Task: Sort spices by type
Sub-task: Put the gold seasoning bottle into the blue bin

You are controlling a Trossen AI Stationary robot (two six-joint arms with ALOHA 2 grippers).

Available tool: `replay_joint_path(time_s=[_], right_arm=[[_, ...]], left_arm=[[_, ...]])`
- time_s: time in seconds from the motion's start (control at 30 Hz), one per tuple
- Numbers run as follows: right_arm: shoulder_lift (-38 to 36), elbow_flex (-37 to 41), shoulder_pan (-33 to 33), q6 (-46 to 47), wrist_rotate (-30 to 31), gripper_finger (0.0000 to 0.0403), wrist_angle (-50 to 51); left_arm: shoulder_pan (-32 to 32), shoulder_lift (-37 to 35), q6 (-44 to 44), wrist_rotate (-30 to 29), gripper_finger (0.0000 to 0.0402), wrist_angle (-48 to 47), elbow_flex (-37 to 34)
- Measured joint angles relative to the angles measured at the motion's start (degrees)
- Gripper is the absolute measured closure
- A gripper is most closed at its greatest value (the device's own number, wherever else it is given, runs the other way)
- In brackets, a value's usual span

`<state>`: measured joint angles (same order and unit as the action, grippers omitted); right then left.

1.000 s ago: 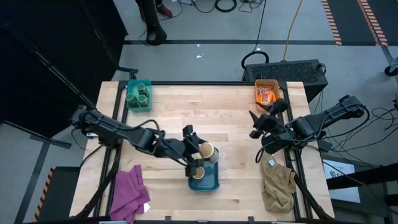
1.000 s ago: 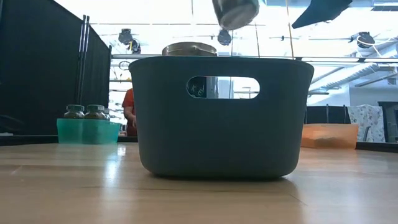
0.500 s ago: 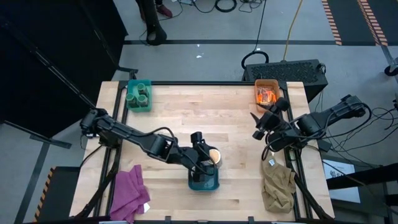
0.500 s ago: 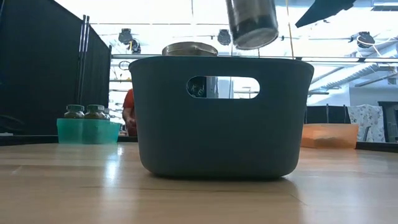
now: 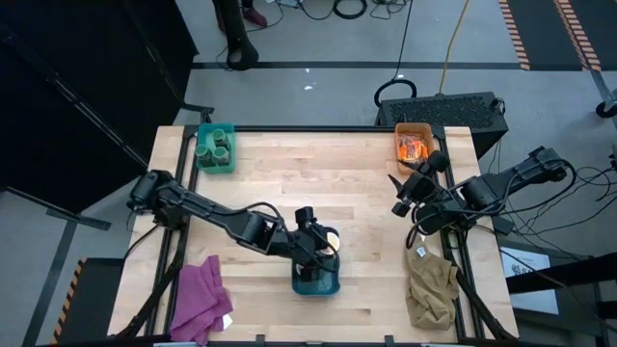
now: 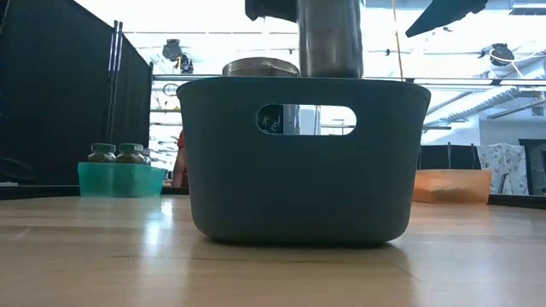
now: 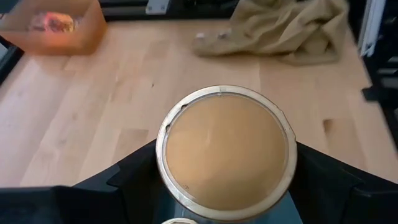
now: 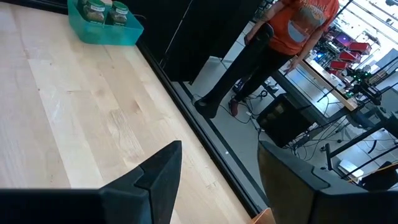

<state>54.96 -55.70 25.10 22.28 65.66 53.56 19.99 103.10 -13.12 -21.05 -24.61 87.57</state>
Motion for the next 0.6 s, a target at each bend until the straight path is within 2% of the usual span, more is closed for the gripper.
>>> replay_joint_path(time_s=[0.2,0.6], right_arm=[[0.0,0.0,0.0,0.0,0.01,0.0209,0.02],[0.0,0.0,0.0,0.0,0.03,0.0209,0.13]], left_arm=[[-0.2,2.54,0.36,0.01,0.0114,-0.31,-0.07],[-0.63,2.54,-0.05,-0.25,0.0114,-1.55,-0.07]])
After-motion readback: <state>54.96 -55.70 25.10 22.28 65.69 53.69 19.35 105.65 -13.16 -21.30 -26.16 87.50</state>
